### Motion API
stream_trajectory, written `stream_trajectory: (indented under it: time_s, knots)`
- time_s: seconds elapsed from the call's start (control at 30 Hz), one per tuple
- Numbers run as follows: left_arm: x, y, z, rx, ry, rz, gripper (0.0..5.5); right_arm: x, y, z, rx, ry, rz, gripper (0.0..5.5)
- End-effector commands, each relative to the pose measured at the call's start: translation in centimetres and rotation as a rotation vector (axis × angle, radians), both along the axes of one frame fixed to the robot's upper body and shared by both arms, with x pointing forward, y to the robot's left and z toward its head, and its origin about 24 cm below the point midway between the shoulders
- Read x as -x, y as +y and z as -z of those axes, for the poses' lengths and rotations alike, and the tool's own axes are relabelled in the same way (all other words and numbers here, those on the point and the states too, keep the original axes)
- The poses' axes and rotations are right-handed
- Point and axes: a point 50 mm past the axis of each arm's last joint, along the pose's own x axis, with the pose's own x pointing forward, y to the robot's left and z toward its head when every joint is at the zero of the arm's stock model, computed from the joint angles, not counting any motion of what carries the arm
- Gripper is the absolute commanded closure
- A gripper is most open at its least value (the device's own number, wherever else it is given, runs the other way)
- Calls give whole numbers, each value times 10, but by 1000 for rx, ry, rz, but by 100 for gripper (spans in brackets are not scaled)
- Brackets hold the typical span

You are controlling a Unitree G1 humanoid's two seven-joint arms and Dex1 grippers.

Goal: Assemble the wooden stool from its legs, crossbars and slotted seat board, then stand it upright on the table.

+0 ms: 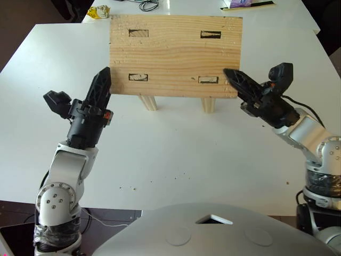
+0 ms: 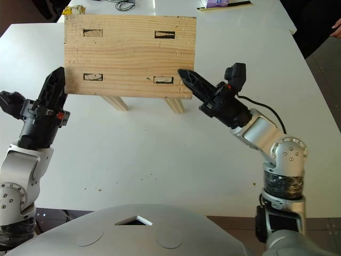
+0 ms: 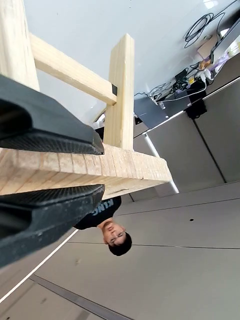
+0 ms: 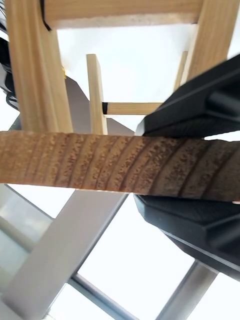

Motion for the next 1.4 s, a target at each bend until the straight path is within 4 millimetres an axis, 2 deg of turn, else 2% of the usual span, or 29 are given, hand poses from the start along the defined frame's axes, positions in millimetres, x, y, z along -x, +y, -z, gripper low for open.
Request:
stream_trajectory:
  time_s: [0.03, 0.1, 0.23, 0.33, 0.47, 0.5, 0.57, 0.63, 0.9, 1.0, 1.03, 1.07, 1.4]
  knots:
    - [-9, -10, -49, 328, 19, -115, 528, -26, -23, -52, -318, 251, 431, 409]
    - [-14, -7, -45, 357, 60, -171, 550, -29, -22, -46, -341, 348, 459, 411]
    - [-29, -1, -29, 410, 155, -262, 550, -36, -16, -33, -351, 488, 479, 418]
    - [-32, -3, -20, 411, 189, -291, 550, -39, -13, -28, -346, 546, 482, 419]
    - [-30, -6, -17, 396, 183, -306, 550, -36, 3, -23, -290, 598, 409, 419]
    - [-29, -7, -17, 389, 178, -303, 550, -33, 13, -20, -240, 606, 362, 419]
    - [-28, -11, -18, 376, 161, -292, 550, -27, 31, -16, -97, 575, 262, 419]
    - [-27, -14, -20, 371, 146, -281, 550, -23, 38, -13, -39, 567, 220, 419]
    - [-24, -16, -15, 343, 158, -305, 550, -34, 32, -21, -65, 521, 216, 419]
    - [-22, -16, -15, 318, 112, -294, 550, -32, 33, -30, -94, 433, 191, 419]
    - [-21, -16, -17, 313, 86, -293, 530, -32, 33, -32, -81, 402, 180, 419]
    - [-19, -15, -18, 308, 59, -289, 523, -32, 34, -31, -56, 390, 173, 383]
    - [-19, -18, -16, 286, 26, -281, 363, -35, 26, -27, -48, 366, 179, 231]
